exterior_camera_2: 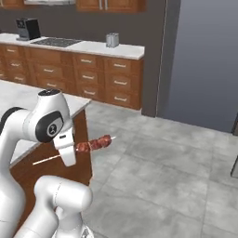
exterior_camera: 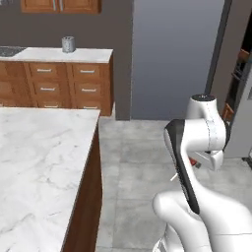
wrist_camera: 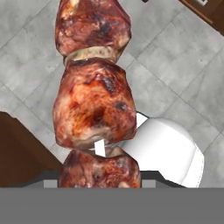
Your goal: Store the kebab skewer in the freezer for long-term storage. Close the freezer door after placing the cooked food.
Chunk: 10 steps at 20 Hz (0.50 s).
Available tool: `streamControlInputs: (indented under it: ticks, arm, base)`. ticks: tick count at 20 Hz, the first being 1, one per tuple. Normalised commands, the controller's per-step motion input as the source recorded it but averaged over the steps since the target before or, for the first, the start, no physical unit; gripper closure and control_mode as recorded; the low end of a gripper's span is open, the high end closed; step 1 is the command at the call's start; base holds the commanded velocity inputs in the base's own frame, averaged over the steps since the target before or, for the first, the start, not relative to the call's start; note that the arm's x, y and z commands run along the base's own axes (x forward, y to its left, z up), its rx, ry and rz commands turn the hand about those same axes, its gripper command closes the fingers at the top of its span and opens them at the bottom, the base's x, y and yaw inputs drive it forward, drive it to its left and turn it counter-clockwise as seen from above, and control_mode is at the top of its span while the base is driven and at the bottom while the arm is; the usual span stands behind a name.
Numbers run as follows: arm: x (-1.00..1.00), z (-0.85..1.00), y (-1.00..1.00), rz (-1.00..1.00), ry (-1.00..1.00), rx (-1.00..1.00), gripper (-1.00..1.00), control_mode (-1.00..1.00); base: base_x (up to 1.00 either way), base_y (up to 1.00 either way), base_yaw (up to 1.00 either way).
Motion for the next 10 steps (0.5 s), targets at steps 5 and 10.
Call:
streamControlInputs:
  ticks: [5, 10]
  arm:
    - [0.0, 0.0, 0.0, 0.0, 0.0, 0.0, 1.0, 1.0]
    - [0.0, 0.0, 0.0, 0.0, 0.0, 0.0, 1.0, 1.0]
  base:
    - [0.76, -0.41, -0.51]
    - [0.67, -0.34, -0.57]
